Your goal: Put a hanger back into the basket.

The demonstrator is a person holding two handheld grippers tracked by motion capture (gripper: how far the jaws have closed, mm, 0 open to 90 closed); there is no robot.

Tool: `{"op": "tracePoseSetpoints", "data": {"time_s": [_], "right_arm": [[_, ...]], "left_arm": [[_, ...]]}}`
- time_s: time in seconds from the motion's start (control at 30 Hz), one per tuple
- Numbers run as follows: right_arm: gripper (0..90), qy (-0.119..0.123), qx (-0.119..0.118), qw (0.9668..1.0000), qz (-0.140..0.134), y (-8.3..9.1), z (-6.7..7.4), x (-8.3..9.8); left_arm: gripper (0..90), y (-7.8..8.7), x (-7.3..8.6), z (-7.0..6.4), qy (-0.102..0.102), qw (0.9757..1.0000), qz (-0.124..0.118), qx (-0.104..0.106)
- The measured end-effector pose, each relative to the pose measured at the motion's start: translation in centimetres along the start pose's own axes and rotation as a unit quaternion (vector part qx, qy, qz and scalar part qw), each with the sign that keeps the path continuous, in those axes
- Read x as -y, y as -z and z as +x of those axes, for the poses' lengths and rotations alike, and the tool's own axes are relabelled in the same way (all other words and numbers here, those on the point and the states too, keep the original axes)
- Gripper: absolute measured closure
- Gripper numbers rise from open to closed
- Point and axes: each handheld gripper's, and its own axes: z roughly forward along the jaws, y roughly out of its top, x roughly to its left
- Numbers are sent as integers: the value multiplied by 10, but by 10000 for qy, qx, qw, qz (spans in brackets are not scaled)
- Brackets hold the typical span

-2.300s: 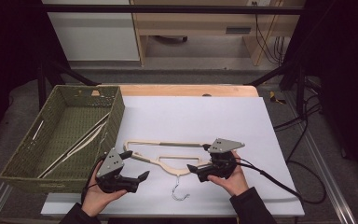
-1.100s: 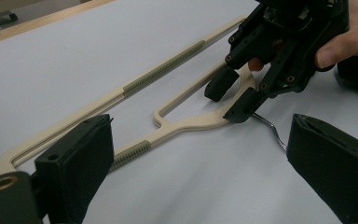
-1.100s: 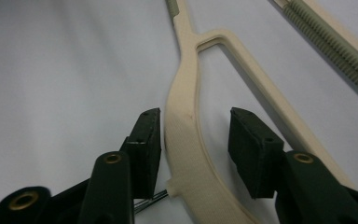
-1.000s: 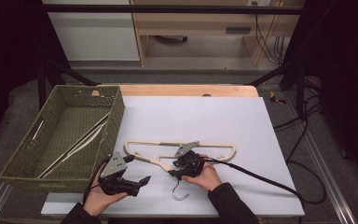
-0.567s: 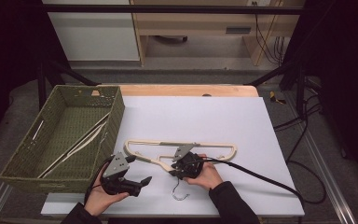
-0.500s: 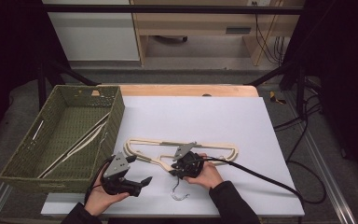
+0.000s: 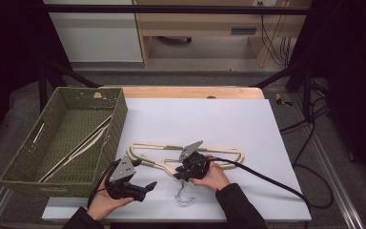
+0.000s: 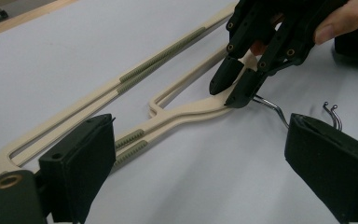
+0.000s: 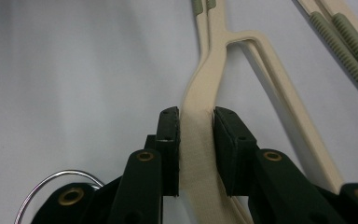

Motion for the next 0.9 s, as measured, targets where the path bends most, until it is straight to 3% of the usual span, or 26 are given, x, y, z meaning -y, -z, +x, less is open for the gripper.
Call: {"op": "tracePoseSetpoints", "data": {"time_s": [0.23,0.57,0.9], "right_arm": [[723,23,-38,10000,-40,2,-1,-1],[724,-48,-21,9999,108,-4,0,1],[727,-126,-74,9999,-55,3,0,-2]], "left_arm": [[90,-1,1,0,7,10000,6,2],[89,-3,2,-1,-39,9999,89,38],[90,-5,3,-1,-60,9999,114,35]]}}
